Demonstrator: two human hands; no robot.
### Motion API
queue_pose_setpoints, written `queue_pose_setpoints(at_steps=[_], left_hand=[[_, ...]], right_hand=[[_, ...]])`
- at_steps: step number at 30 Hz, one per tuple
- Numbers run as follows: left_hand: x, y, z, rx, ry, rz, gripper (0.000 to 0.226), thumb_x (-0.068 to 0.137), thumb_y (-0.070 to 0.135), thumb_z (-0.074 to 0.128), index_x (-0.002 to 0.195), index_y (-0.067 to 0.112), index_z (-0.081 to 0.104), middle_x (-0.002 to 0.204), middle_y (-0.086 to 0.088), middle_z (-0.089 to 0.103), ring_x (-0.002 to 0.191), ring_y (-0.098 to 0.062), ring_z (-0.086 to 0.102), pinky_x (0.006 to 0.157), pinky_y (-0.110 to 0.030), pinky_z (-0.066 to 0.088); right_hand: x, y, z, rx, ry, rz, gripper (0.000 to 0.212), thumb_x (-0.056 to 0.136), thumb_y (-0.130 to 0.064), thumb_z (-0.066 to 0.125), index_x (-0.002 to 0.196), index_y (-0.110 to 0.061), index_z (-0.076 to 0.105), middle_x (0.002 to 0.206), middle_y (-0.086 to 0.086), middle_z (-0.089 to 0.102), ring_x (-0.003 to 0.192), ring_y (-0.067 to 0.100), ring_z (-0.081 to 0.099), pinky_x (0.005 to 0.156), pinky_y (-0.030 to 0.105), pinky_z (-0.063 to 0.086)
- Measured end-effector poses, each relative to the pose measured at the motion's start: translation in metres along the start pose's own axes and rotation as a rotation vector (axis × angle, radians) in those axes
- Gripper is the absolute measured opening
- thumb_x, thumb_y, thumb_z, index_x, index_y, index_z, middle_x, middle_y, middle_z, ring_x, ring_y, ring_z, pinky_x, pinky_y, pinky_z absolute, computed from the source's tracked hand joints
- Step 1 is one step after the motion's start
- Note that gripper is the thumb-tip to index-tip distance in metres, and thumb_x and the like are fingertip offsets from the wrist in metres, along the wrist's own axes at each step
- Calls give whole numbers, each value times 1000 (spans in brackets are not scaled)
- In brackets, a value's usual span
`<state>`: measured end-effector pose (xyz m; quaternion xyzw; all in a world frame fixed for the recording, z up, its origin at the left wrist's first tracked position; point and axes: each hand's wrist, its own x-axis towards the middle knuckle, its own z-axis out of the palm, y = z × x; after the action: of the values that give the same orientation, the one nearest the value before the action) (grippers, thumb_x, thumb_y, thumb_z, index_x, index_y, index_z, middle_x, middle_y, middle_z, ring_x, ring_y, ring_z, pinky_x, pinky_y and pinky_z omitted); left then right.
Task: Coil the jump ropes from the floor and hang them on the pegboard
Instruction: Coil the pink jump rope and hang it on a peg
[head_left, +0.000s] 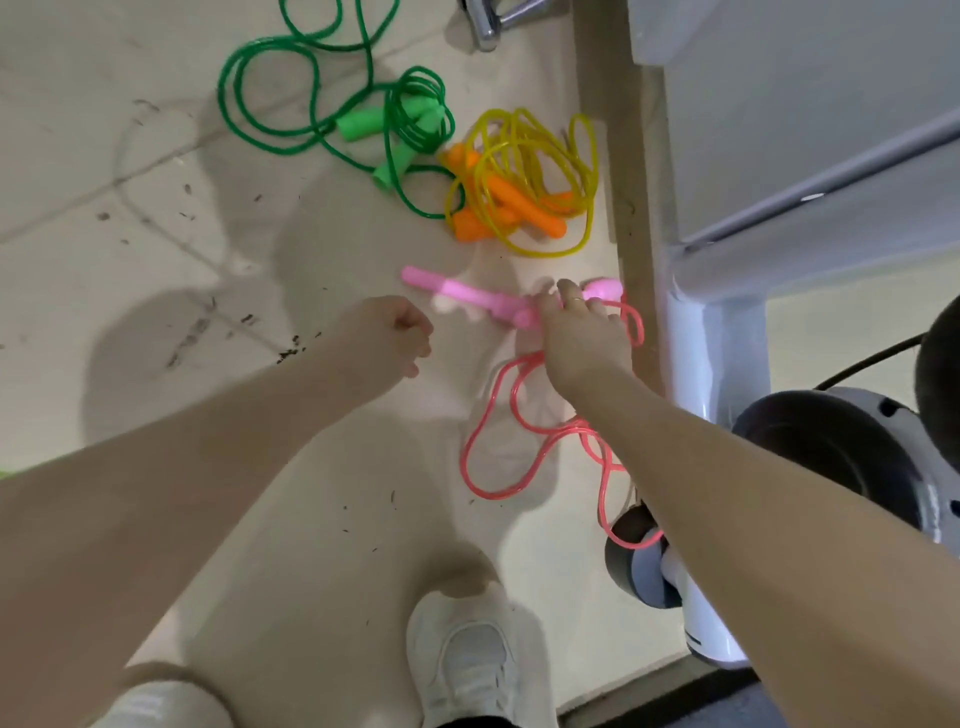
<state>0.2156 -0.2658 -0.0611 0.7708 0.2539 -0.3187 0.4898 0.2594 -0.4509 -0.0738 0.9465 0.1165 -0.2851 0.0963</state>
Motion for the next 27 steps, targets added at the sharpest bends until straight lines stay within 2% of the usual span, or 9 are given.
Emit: queue_pose_setpoints(at_steps=[6, 9, 10, 12, 14, 16, 18, 22, 27], left_hand=[[22, -17, 12, -71, -12, 3, 24, 90, 7, 42, 75, 22, 53, 75, 7, 61, 61, -12, 57, 63, -26, 41], [2, -17, 3, -117, -32, -38, 24, 91, 7, 43, 74, 21, 53, 74, 5, 60, 60, -13, 55, 60, -25, 40], [-8, -15, -4, -125, -37, -57, 24, 91, 8, 43, 74, 21, 53, 75, 4, 61, 60, -13, 55, 60, -24, 40], [-28, -6, -22, -161, -33, -85, 24, 93, 10, 44, 74, 21, 53, 76, 2, 61, 60, -14, 54, 59, -24, 39], [-53, 16, -48, -262, -25, -117, 26, 95, 11, 42, 73, 19, 52, 72, -1, 58, 58, -17, 51, 57, -25, 37], [-82, 36, -79, -371, -31, -123, 29, 100, 18, 36, 76, 19, 53, 71, -3, 57, 61, -20, 51, 62, -27, 40], [-113, 51, -115, -431, -54, -113, 36, 100, 32, 34, 79, 19, 59, 71, -5, 62, 68, -24, 56, 76, -37, 48], [-175, 81, -189, -534, -62, -169, 45, 96, 49, 32, 82, 18, 60, 58, 6, 69, 55, -7, 65, 68, -31, 48], [-254, 129, -263, -904, 86, -156, 36, 94, 42, 46, 92, 7, 55, 74, -7, 64, 55, -16, 63, 55, -26, 52]], right_hand=[[10, 2, 27, -184, 95, -98, 44, 92, -7, 33, 136, -11, 34, 137, 11, 43, 125, 34, 36, 96, 41, 32], [-9, -15, 7, -95, 279, -240, 50, 75, -8, 27, 109, -11, 63, 100, 8, 67, 86, 32, 62, 64, 36, 47], [-17, -23, -6, -13, 317, -302, 48, 70, -8, 27, 95, -11, 68, 87, 7, 69, 69, 30, 62, 51, 31, 43], [-36, -38, -38, 139, 360, -453, 42, 69, -7, 28, 85, -10, 67, 81, 6, 68, 55, 28, 57, 44, 25, 32], [-59, -60, -85, 176, 330, -589, 38, 75, -10, 33, 89, -9, 68, 91, 7, 70, 59, 28, 56, 45, 26, 41], [-80, -80, -129, 235, 244, -685, 42, 84, -20, 31, 105, -13, 67, 108, 7, 67, 81, 30, 62, 65, 35, 52], [-107, -95, -166, 264, 214, -781, 37, 88, -22, 37, 110, -18, 67, 113, 5, 65, 91, 26, 62, 81, 34, 49], [-148, -122, -245, 204, 297, -983, 35, 74, -10, 51, 100, -19, 73, 109, 5, 69, 81, 23, 67, 77, 23, 43], [-211, -167, -352, 255, 284, -1124, 34, 79, -2, 51, 105, -16, 69, 117, 8, 64, 91, 27, 64, 60, 31, 55]])
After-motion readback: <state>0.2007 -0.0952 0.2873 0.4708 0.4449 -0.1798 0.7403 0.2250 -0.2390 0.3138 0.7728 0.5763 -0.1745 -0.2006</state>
